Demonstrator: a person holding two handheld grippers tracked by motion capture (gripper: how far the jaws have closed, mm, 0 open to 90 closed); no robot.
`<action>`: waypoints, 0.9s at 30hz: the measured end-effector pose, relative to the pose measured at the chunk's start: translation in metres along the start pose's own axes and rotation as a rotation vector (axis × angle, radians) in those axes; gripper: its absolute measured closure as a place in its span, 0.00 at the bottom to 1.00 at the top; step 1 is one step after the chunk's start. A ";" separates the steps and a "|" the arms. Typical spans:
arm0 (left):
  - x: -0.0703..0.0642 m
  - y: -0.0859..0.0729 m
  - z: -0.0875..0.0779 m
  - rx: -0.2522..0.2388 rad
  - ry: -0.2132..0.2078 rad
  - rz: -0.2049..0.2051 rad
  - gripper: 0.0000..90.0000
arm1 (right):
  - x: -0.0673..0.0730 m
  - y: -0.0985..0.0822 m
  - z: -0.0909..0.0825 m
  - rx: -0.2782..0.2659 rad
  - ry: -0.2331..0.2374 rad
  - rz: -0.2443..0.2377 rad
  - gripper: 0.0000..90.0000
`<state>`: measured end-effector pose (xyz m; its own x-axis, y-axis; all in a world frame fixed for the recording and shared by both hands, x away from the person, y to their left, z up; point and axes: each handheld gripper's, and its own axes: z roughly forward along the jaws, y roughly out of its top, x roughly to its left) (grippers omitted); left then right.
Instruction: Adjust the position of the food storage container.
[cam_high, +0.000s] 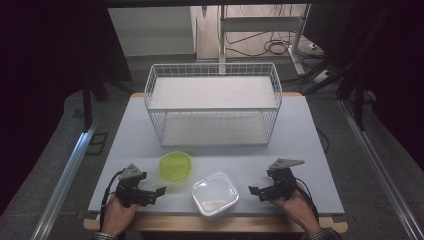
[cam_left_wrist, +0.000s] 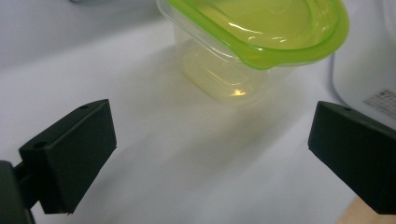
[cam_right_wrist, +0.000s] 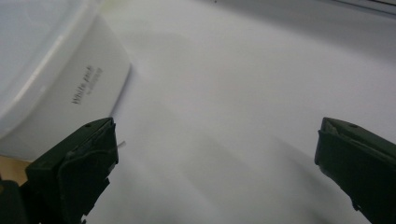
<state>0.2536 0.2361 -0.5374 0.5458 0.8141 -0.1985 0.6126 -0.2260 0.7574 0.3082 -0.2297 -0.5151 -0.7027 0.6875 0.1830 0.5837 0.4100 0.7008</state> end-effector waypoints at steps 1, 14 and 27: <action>0.001 -0.001 -0.001 -0.014 0.006 0.014 0.01 | -0.001 0.000 0.001 0.006 -0.004 0.001 0.00; -0.003 0.002 -0.006 -0.017 0.068 0.060 0.02 | 0.001 0.004 0.001 0.033 -0.012 -0.006 0.13; -0.020 0.010 -0.017 -0.038 0.017 0.125 0.10 | 0.011 0.010 -0.008 0.055 -0.001 -0.069 0.55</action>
<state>0.2387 0.2263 -0.5154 0.6067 0.7897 -0.0911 0.5181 -0.3059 0.7987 0.3033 -0.2224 -0.5006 -0.7416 0.6571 0.1352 0.5554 0.4883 0.6731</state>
